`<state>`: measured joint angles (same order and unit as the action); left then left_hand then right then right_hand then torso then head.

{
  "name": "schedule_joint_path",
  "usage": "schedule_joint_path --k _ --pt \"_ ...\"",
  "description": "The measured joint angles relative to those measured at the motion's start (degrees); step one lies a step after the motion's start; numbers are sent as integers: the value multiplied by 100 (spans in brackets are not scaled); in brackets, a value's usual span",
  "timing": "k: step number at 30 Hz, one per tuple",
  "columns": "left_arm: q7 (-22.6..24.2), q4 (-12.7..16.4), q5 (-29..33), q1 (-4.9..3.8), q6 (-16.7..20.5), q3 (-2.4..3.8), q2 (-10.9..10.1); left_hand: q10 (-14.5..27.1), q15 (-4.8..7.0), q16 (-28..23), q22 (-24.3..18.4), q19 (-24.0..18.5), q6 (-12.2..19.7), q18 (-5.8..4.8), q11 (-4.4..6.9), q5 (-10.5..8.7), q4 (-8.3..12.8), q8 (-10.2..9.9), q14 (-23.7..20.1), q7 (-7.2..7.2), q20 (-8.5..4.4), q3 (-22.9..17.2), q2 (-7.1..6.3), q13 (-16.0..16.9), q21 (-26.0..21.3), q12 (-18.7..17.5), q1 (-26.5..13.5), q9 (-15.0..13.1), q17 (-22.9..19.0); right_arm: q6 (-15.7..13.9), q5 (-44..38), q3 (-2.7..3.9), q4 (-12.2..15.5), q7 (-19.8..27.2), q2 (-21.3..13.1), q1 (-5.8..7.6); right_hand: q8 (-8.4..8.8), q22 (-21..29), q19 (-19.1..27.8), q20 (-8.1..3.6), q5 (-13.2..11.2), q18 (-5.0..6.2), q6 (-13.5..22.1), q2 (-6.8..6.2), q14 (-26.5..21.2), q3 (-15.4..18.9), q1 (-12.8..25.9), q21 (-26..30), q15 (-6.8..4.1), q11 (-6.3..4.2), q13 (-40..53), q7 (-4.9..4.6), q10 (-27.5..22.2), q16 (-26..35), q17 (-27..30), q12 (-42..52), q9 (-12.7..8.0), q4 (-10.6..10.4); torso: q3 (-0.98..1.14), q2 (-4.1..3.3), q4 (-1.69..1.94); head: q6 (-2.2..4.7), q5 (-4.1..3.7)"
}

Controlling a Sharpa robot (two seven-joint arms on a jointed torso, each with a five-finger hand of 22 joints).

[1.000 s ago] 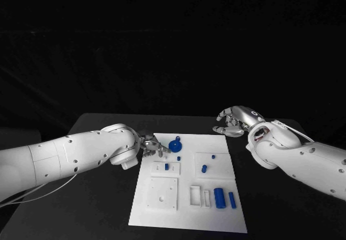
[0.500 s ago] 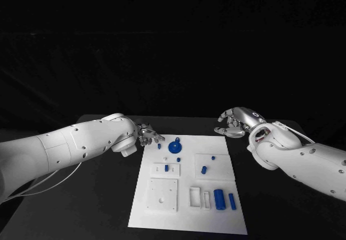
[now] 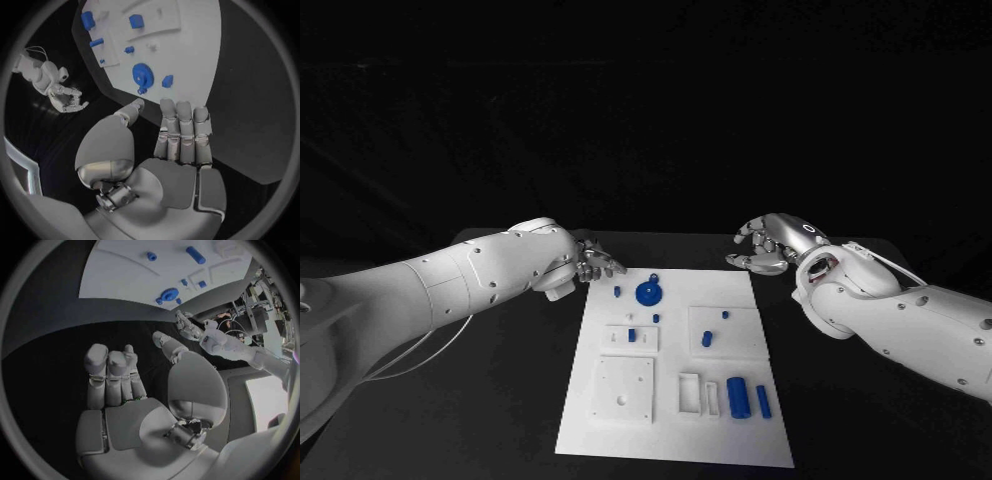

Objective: Assemble the parts on the task board

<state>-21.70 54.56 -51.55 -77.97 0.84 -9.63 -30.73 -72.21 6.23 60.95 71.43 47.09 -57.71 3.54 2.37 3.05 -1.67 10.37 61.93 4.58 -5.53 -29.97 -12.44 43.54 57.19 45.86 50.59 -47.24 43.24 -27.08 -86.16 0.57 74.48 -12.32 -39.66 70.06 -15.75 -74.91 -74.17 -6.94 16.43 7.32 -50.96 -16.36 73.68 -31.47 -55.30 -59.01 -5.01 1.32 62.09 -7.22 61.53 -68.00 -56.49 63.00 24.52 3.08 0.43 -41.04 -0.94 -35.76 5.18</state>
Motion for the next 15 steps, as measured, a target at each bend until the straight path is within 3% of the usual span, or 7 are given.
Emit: schedule_joint_path --k 8,15 --pt "32 -249 -28 21 -143 -1 103 0 0 0 0 0 0 0 0 0 -12 0 0 0 0 12 0 0 0 0 0 4 0 0 3 0 -3 3 -3 0 0 0 -3 -23 0 0 0 0 0 0 0 0 0 0 -5 0 0 0 0 0 0 0 0 -13 -14 5 10" --pt "65 -360 -39 94 -271 -3 185 0 0 0 0 0 0 0 0 0 -34 0 0 -1 0 34 0 0 0 -21 0 14 0 0 4 0 -2 6 8 0 0 0 -4 -23 0 0 1 0 0 0 0 0 0 0 -5 1 0 0 1 0 0 0 -2 -14 -14 -7 12"
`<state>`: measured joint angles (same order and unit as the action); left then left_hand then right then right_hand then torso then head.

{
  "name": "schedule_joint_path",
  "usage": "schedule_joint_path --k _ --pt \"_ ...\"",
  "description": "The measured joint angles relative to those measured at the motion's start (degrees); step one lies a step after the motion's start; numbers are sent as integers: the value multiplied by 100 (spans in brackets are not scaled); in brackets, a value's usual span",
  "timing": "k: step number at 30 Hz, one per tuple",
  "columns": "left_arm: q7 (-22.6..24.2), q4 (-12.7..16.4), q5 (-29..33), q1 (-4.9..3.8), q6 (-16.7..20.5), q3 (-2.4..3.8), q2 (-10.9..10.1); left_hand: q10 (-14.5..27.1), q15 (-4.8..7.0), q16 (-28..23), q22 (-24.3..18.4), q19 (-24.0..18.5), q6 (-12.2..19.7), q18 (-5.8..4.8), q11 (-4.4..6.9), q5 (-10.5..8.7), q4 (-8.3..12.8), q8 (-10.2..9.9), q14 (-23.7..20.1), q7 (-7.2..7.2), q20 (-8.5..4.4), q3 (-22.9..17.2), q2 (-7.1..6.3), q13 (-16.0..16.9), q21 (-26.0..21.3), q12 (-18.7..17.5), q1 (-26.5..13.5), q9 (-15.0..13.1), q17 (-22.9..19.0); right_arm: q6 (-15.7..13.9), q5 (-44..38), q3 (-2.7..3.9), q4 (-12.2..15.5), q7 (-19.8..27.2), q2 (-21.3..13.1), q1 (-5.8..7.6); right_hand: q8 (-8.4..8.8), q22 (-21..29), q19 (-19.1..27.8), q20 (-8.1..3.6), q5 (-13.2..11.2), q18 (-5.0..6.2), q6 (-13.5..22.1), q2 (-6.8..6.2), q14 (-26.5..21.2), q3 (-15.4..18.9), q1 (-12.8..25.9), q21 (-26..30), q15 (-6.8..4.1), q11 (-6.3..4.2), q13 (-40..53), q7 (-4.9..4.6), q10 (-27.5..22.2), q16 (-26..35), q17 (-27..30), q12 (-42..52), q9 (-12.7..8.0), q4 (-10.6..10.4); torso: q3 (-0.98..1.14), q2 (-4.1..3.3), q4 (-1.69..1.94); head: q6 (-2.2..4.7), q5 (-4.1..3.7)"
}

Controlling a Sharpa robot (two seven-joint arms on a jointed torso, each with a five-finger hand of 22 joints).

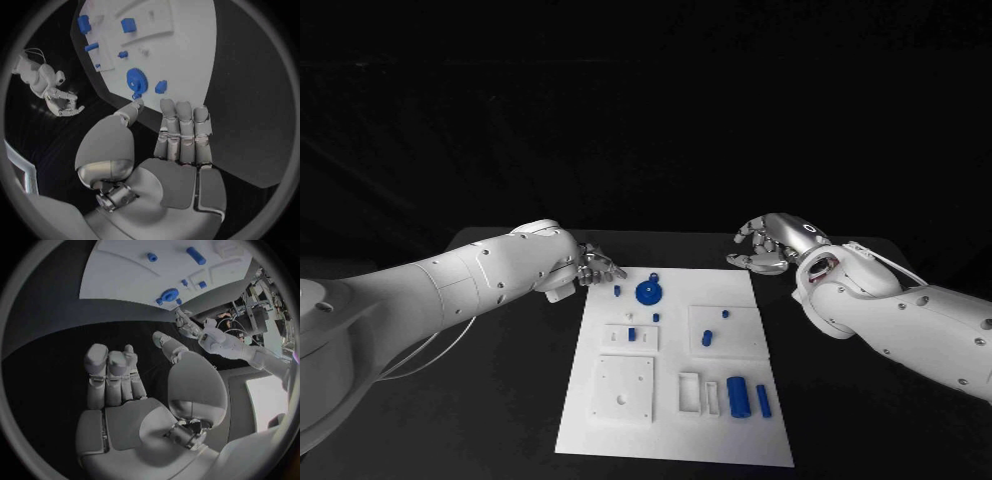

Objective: Assemble the parts on the task board

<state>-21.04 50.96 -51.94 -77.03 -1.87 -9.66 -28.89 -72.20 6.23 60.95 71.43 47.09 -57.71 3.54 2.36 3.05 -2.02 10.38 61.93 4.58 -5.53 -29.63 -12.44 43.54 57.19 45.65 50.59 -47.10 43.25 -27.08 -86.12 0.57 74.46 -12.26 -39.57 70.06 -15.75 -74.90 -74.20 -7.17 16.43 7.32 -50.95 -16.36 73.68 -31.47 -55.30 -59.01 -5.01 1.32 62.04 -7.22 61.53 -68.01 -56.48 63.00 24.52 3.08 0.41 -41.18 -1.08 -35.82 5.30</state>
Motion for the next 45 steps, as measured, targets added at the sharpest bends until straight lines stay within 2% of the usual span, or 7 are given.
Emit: schedule_joint_path --k 5,14,23,38,39,45 --pt "21 -95 -3 43 -70 -1 43 0 0 0 0 0 0 0 0 0 0 0 0 0 0 0 0 0 -22 0 0 7 0 0 1 0 0 2 1 0 0 0 0 1 0 0 0 0 0 0 0 0 0 0 0 0 0 0 0 0 0 0 -2 0 -1 -4 1" --pt "42 -201 -7 75 -146 -1 75 0 0 -34 1 -12 0 0 0 0 1 0 0 -1 -13 31 91 1 -22 0 45 20 6 0 1 0 0 4 -2 0 0 0 0 2 0 0 1 0 0 0 0 0 0 0 -5 1 0 0 -5 0 0 0 -1 1 3 -18 -6" --pt "66 -265 -9 145 -239 -1 152 1 -20 -34 3 -34 0 0 0 0 32 0 -20 -3 -9 93 175 6 -22 -21 70 35 15 0 2 1 0 6 0 0 0 0 -4 9 0 0 11 0 0 0 0 0 0 0 -5 10 0 0 -4 0 0 0 -1 3 3 -29 -10" --pt "79 -335 0 170 -376 -3 188 1 -41 -34 17 -41 -3 0 -1 0 62 0 -42 -10 0 176 290 15 -43 -45 76 66 36 1 3 1 -9 7 6 0 0 -4 0 21 0 0 8 0 0 -1 0 0 0 0 -10 -2 0 0 -8 0 0 -31 4 3 3 -57 -26" --pt "81 -342 1 176 -388 -3 196 1 -41 -34 22 -41 -6 0 -1 0 78 0 -41 -13 0 192 353 20 -43 -45 87 69 37 1 3 1 -9 8 6 0 0 -4 0 21 0 0 8 0 0 -1 0 0 0 0 -10 -3 0 0 -8 0 -1 -32 4 3 3 -58 -26" --pt "92 -367 12 188 -437 -3 210 -1 -41 -34 37 -62 -52 0 1 0 148 3 -42 -10 20 261 474 27 -64 -49 137 85 54 1 3 1 -11 9 8 0 0 -4 1 22 0 0 8 0 0 -1 0 0 0 0 -10 -3 0 0 -8 0 -1 -31 3 3 3 -67 -20"
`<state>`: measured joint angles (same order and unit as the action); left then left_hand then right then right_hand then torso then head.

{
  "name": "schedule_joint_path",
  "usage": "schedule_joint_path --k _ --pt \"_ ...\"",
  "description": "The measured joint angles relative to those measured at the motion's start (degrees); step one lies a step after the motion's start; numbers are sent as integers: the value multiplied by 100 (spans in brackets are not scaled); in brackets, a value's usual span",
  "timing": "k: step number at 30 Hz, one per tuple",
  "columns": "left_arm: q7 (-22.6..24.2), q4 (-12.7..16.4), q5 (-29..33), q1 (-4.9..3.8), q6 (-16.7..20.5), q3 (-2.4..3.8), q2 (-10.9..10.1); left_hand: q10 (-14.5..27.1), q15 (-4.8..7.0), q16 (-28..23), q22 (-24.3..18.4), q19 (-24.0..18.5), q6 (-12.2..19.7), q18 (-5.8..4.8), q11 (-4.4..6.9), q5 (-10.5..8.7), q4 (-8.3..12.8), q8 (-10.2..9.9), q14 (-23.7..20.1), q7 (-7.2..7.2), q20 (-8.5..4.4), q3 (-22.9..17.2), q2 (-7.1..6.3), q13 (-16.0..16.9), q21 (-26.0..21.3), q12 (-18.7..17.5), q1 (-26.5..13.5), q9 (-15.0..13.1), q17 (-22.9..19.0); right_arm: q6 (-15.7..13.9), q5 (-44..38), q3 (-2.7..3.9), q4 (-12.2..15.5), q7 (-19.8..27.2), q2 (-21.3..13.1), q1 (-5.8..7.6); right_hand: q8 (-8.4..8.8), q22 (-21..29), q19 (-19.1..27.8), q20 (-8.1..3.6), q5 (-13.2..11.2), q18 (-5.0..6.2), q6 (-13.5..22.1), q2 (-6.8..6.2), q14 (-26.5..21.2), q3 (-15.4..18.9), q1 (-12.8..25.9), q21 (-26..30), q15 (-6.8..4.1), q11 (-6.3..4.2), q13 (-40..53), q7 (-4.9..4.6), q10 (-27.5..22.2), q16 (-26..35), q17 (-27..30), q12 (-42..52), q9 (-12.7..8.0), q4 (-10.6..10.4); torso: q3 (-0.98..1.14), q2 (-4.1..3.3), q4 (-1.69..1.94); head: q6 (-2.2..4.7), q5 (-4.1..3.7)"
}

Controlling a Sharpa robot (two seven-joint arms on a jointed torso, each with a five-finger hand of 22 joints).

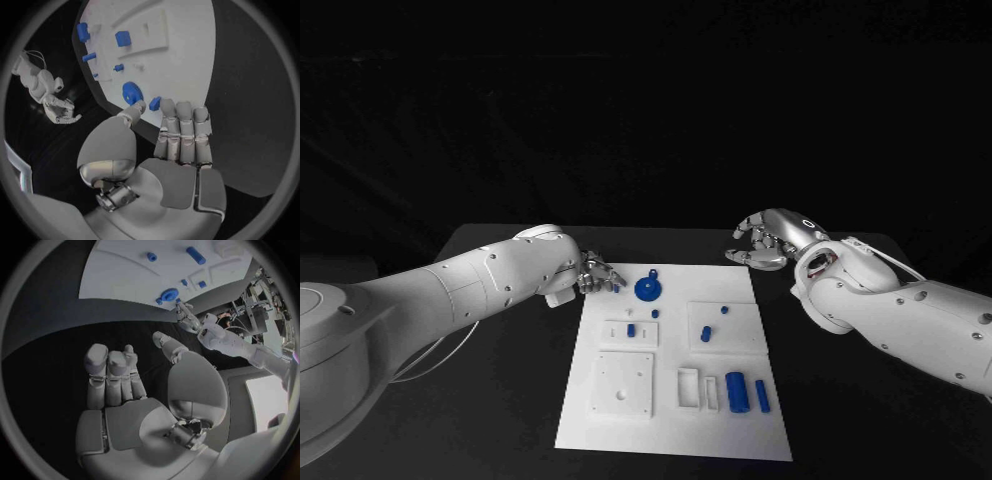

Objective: Assemble the parts on the task board

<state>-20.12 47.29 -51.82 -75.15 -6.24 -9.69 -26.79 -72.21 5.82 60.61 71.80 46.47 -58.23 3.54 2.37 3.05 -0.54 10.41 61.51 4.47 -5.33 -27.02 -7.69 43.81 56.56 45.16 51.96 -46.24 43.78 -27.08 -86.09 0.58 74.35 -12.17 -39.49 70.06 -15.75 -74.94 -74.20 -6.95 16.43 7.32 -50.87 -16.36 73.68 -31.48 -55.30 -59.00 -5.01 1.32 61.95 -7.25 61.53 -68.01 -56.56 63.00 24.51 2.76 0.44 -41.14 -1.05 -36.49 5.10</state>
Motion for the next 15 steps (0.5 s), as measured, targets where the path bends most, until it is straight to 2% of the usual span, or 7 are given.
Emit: schedule_joint_path --k 2,5,7,9,15 --pt "2 -13 6 0 -15 0 0 0 0 0 5 0 0 0 0 0 34 5 0 0 0 34 121 9 0 -18 14 17 4 0 0 0 -1 0 0 0 0 0 0 0 0 0 0 0 0 0 0 0 0 0 0 0 0 0 0 0 0 0 0 1 -1 -1 0" --pt "4 -24 22 0 -28 1 -1 0 0 0 12 -13 -9 0 0 0 50 5 0 -9 -13 50 152 9 0 -18 36 34 11 0 0 0 -2 0 -1 0 0 0 0 1 0 0 0 0 0 0 0 0 0 0 0 0 0 0 0 0 0 0 1 2 -1 -1 -1" --pt "5 -28 36 0 -37 1 -1 -1 0 0 21 -21 -21 -1 1 0 119 5 0 -21 -21 60 248 16 0 -18 65 42 18 0 0 0 -4 1 -2 0 0 0 1 1 0 0 0 0 0 0 0 0 0 0 0 0 0 0 1 0 0 0 1 3 -1 -2 -2" --pt "6 -30 54 0 -43 1 -1 0 0 -23 21 -21 -21 0 1 0 149 5 0 -21 -21 68 265 16 0 -18 81 45 18 0 0 0 -4 1 -2 0 0 1 1 1 0 0 0 0 0 0 0 0 0 0 0 0 0 0 1 0 0 0 1 3 -1 -4 -6" --pt "19 -41 124 1 -62 0 11 -16 0 -23 36 -21 -42 -1 -15 0 254 4 0 -1 -21 75 467 16 -21 -39 147 64 28 0 1 0 -9 1 3 0 0 1 -23 -4 0 1 1 0 0 0 0 0 0 0 -5 1 0 0 1 0 0 0 0 3 -1 -8 -3"
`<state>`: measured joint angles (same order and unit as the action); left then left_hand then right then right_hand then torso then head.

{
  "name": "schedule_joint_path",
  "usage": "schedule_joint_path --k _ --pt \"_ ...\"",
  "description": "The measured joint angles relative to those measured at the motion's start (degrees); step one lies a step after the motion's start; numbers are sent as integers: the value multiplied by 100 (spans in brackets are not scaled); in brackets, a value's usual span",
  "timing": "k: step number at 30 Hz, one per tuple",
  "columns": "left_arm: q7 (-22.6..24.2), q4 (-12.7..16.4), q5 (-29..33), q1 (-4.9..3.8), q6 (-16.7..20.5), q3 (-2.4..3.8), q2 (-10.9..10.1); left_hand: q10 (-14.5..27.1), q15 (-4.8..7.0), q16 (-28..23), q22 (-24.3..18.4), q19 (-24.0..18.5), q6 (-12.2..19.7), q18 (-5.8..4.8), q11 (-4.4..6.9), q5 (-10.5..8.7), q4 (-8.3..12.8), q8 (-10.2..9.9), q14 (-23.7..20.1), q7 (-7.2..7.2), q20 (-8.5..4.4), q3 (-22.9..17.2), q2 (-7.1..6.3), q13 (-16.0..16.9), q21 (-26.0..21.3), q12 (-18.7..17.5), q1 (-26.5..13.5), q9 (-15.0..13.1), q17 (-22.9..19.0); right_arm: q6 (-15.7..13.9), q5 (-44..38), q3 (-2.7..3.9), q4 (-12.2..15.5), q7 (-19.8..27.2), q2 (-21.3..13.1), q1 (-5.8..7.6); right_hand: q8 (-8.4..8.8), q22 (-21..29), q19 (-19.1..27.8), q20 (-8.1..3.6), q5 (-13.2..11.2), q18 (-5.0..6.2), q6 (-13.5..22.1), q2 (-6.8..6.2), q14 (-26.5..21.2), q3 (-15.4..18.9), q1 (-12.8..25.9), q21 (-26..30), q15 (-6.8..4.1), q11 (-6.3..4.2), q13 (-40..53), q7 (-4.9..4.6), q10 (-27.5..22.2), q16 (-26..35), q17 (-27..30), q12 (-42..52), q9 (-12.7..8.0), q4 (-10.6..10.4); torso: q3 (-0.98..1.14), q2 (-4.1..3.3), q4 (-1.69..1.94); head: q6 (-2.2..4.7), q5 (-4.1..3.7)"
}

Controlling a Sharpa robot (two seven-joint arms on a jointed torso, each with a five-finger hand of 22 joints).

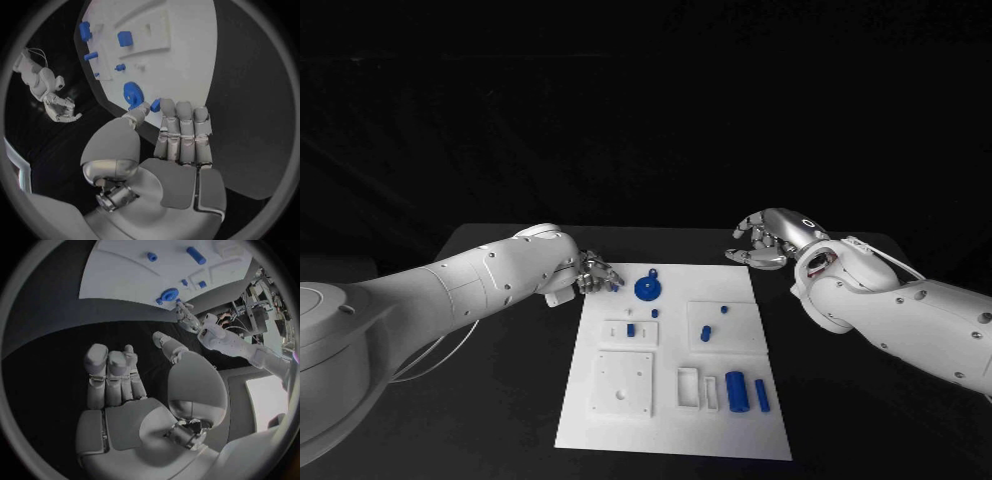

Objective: Assemble the parts on the task board

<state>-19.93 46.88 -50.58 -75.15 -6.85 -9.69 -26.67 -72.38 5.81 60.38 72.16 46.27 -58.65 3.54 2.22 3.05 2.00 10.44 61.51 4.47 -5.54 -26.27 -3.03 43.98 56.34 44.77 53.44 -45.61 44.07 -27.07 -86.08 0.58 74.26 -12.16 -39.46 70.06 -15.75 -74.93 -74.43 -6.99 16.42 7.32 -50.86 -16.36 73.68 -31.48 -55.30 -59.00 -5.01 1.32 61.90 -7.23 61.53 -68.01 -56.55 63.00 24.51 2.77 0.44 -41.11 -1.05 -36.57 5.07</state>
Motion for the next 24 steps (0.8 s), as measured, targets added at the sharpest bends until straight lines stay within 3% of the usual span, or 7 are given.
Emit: schedule_joint_path --k 3,14,24 --pt "6 -9 30 0 -25 0 10 0 0 0 10 0 -20 0 1 0 128 0 0 -19 0 -18 96 5 0 -19 53 11 7 0 0 0 -1 1 1 0 0 0 0 0 0 0 2 0 0 0 0 0 0 0 0 2 0 0 -5 0 0 0 0 0 0 -3 4" --pt "36 -60 98 0 -54 3 14 -19 -1 -22 34 0 -61 0 -18 22 366 -1 -1 -18 0 -60 257 5 0 -46 146 46 20 3 0 0 -11 1 8 0 0 1 0 1 0 0 5 0 19 -16 0 0 -19 0 0 5 0 0 -5 0 0 -16 1 0 1 -10 10" --pt "58 -56 197 7 -41 -1 2 -104 -23 -22 70 0 -294 0 25 151 758 110 19 -68 0 -188 597 4 -23 -90 185 78 43 8 1 0 -34 2 21 0 0 1 1 2 0 0 6 0 19 -16 0 0 -19 0 1 6 0 0 -4 0 0 -16 2 0 0 -19 15"
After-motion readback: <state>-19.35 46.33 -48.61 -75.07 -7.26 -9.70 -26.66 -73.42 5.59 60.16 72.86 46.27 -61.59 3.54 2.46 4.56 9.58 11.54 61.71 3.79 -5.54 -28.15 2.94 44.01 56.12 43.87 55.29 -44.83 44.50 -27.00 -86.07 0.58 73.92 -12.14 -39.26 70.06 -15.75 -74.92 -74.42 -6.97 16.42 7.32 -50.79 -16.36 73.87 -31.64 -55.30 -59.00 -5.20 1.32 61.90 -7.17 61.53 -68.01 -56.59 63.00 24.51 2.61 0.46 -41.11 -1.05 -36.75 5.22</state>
